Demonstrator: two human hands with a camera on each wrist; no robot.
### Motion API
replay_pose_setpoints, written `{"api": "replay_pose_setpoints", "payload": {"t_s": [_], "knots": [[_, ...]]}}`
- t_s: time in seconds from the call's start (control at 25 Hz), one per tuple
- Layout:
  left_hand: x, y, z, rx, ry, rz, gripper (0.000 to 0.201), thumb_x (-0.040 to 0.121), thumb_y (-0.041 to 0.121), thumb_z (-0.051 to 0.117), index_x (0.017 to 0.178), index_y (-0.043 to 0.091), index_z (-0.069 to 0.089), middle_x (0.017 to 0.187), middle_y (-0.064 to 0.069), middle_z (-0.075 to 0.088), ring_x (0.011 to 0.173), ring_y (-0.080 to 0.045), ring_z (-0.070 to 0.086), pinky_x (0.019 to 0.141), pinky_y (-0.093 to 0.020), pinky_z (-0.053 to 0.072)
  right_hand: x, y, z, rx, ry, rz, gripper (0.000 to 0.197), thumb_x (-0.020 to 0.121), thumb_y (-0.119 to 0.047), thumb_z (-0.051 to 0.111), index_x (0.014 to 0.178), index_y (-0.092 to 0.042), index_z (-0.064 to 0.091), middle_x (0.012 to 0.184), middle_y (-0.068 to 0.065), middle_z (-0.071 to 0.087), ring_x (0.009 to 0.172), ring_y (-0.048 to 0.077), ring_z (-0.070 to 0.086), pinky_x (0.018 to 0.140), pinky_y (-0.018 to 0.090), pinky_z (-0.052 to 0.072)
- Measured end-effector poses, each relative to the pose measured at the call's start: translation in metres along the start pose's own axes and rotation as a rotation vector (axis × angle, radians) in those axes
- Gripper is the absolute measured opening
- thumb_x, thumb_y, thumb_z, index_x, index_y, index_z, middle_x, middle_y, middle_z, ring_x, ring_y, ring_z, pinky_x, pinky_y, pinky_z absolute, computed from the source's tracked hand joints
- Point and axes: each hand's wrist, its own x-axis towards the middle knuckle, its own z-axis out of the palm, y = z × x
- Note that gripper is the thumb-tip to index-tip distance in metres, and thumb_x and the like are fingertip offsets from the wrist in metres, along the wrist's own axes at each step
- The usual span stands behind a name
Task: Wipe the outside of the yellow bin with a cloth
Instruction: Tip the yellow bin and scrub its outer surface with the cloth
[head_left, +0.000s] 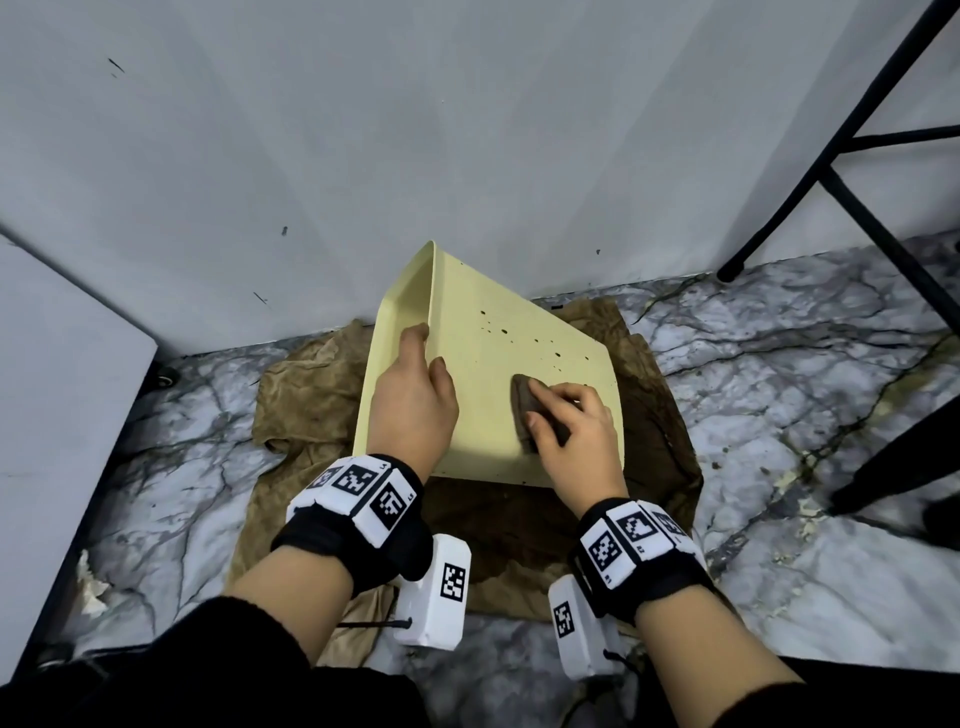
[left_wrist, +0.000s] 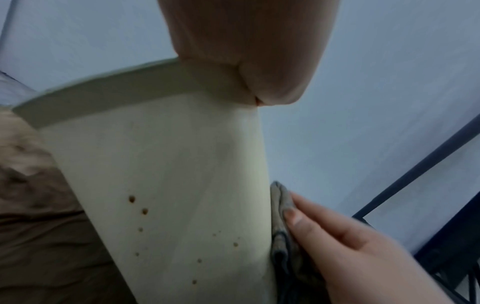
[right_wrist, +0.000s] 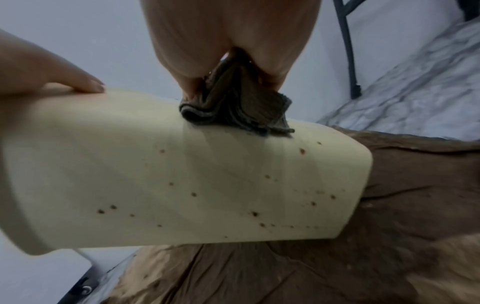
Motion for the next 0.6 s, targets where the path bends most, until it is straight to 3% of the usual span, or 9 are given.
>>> {"api": "replay_pose_setpoints", "payload": {"t_s": [0.04, 0.12, 0.24, 0.36, 0.44, 0.6], "knots": [[0.000, -0.001, 0.000, 0.001, 0.008, -0.008, 0.035, 0.091, 0.008, 0.041, 0.126, 0.005, 0.040, 0.088, -0.017, 0.062, 0.086, -0.035, 0.058, 0.064, -0.026, 0.032, 0.000, 0.008, -0.001, 0.003, 0.010, 0.021, 0.033, 0.085, -0.017, 0.058, 0.118, -0.022, 0.059, 0.114, 0.008, 0.053, 0.110, 0.027, 0.044, 0.089, 0.010, 0.022], [0.000, -0.001, 0.000, 0.004, 0.008, -0.017, 0.035, 0.091, 0.009, 0.040, 0.127, 0.006, 0.039, 0.094, -0.020, 0.064, 0.089, -0.035, 0.059, 0.068, -0.029, 0.037, 0.001, 0.019, -0.003, 0.002, 0.028, 0.053, 0.032, 0.086, -0.016, 0.058, 0.118, -0.021, 0.059, 0.115, 0.009, 0.053, 0.110, 0.028, 0.044, 0.086, 0.008, 0.020], [0.000, -0.003, 0.001, 0.010, 0.009, -0.023, 0.035, 0.091, 0.011, 0.039, 0.127, 0.007, 0.039, 0.098, -0.021, 0.065, 0.089, -0.038, 0.060, 0.071, -0.035, 0.043, 0.003, 0.033, -0.009, -0.006, 0.034, 0.119, 0.032, 0.087, -0.017, 0.056, 0.119, -0.021, 0.058, 0.118, 0.009, 0.052, 0.113, 0.027, 0.042, 0.092, 0.014, 0.022], [0.000, -0.005, 0.002, 0.010, 0.030, -0.032, 0.035, 0.091, 0.010, 0.041, 0.125, 0.006, 0.040, 0.090, -0.019, 0.063, 0.087, -0.037, 0.058, 0.062, -0.024, 0.028, 0.001, 0.051, -0.016, -0.023, 0.059, 0.209, 0.032, 0.088, -0.017, 0.055, 0.120, -0.020, 0.057, 0.121, 0.010, 0.050, 0.115, 0.029, 0.041, 0.095, 0.020, 0.026], [0.000, -0.004, 0.002, 0.001, 0.046, -0.027, 0.035, 0.091, 0.009, 0.041, 0.125, 0.005, 0.042, 0.088, -0.017, 0.060, 0.089, -0.036, 0.057, 0.061, -0.020, 0.026, 0.001, 0.057, -0.019, -0.030, 0.070, 0.248, 0.033, 0.088, -0.017, 0.054, 0.121, -0.020, 0.056, 0.122, 0.010, 0.050, 0.116, 0.031, 0.041, 0.096, 0.022, 0.027], [0.002, -0.002, 0.004, -0.016, 0.084, -0.057, 0.038, 0.092, 0.010, 0.040, 0.130, 0.005, 0.042, 0.110, -0.021, 0.063, 0.106, -0.034, 0.055, 0.079, -0.023, 0.033, 0.006, 0.033, -0.013, -0.040, 0.026, 0.188, 0.035, 0.088, -0.016, 0.054, 0.123, -0.020, 0.055, 0.121, 0.011, 0.049, 0.114, 0.031, 0.041, 0.096, 0.023, 0.028]]}}
